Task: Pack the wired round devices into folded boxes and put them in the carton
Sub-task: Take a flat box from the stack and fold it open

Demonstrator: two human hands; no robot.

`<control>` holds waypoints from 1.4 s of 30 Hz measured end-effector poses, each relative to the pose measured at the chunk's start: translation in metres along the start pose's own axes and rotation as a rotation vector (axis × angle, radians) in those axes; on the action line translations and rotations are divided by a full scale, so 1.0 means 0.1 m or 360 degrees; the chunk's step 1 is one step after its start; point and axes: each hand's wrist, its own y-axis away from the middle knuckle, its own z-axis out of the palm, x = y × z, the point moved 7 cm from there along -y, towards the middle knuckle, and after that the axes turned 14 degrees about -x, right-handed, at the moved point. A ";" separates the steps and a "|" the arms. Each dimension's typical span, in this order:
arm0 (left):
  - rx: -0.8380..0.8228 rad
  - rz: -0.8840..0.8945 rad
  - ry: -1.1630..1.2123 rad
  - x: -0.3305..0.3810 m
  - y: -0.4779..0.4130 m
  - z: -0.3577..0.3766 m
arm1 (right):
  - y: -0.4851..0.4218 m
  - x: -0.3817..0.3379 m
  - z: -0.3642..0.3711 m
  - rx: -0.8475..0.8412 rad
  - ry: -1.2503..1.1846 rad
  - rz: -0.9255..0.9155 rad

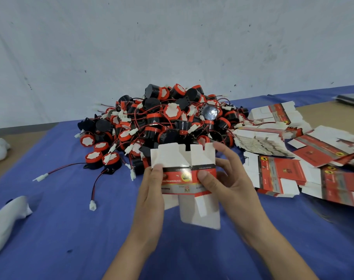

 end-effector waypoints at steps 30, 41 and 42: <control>0.0066 -0.0129 0.0414 0.00 0.03 0.16 | 0.19 -0.01 0.56 -0.0156 0.1336 -0.0391; 0.0037 -0.0108 0.0381 0.00 0.05 0.16 | 0.21 -0.04 0.54 -0.0031 0.1418 -0.0458; 0.0029 -0.0103 0.0377 0.00 0.05 0.16 | 0.21 -0.03 0.54 -0.0034 0.1418 -0.0444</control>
